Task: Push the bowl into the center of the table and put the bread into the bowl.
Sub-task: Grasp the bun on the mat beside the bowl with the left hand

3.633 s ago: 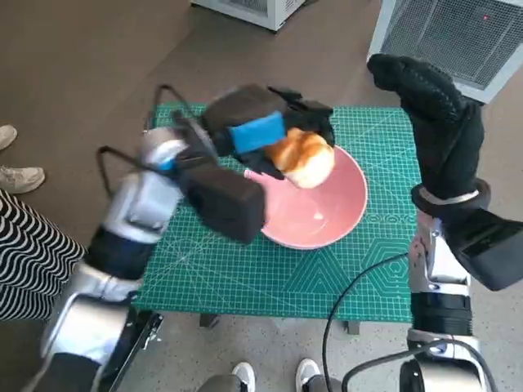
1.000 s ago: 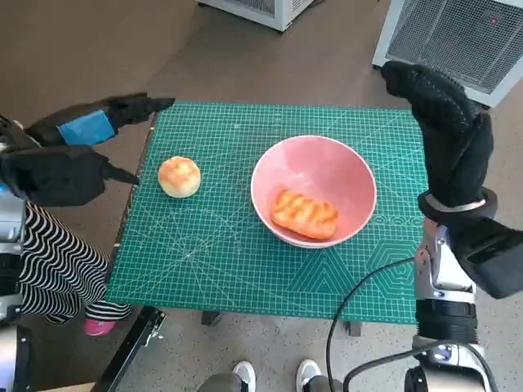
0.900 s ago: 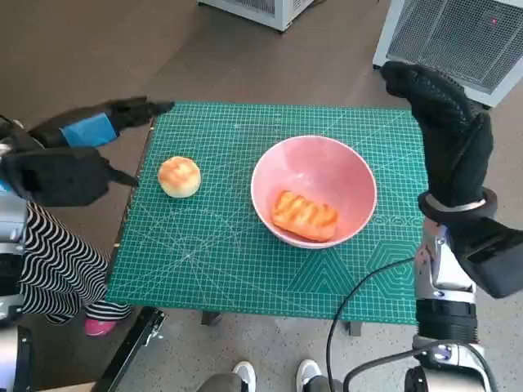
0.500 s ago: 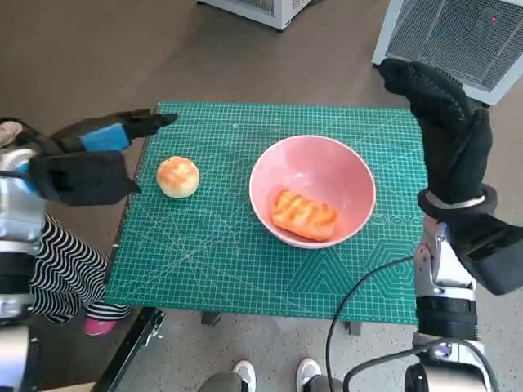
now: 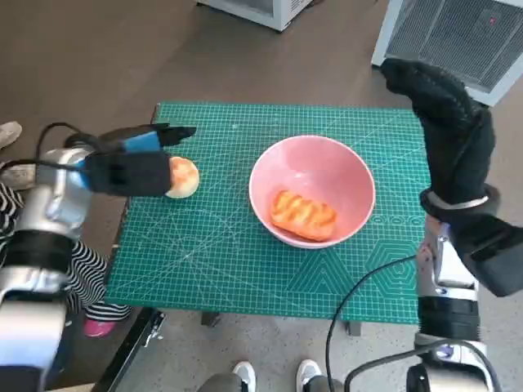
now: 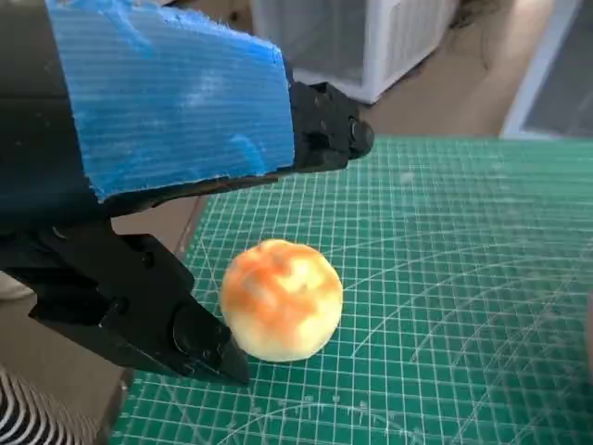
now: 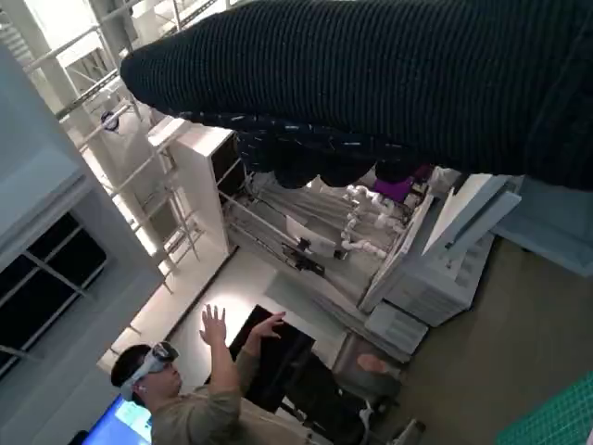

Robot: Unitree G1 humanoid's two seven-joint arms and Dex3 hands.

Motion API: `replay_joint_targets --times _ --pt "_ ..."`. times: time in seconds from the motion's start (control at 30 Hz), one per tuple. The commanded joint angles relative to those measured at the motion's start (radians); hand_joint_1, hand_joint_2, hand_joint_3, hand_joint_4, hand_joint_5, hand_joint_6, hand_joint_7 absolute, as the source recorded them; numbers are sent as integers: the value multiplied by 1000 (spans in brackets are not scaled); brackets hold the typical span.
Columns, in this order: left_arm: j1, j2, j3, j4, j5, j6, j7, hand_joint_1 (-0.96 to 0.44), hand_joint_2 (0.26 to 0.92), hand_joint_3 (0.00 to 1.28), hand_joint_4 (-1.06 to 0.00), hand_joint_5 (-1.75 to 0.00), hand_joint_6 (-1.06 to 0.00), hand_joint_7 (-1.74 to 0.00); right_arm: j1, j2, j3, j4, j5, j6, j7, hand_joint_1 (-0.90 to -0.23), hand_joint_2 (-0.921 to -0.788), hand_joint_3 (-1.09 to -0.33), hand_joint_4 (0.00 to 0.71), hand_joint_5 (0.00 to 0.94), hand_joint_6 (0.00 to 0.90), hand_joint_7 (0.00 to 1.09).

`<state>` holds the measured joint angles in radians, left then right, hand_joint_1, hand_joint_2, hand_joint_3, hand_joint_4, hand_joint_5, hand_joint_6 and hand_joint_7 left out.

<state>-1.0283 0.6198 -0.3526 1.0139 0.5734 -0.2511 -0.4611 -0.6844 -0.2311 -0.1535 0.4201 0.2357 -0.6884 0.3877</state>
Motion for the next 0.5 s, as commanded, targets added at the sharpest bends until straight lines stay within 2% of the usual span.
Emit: replay_joint_targets --times 0.03,0.3,0.5 --pt "-62 -36 -46 96 46 12 48 70 723 3 -48 -7 -211 -23 28 -11 -1 -10 4 21 9 -696 -921 -739 143 3 -1 529" --pt "-84 -59 -79 157 69 9 86 69 725 4 -55 -4 -221 -18 33 -13 -1 -21 4 30 8 -696 -921 -739 143 2 -1 529" --pt "-91 -110 -131 228 113 54 146 121 778 33 -162 -20 -302 -33 47 -19 -1 -48 8 50 10 -690 -921 -740 142 2 -1 530"
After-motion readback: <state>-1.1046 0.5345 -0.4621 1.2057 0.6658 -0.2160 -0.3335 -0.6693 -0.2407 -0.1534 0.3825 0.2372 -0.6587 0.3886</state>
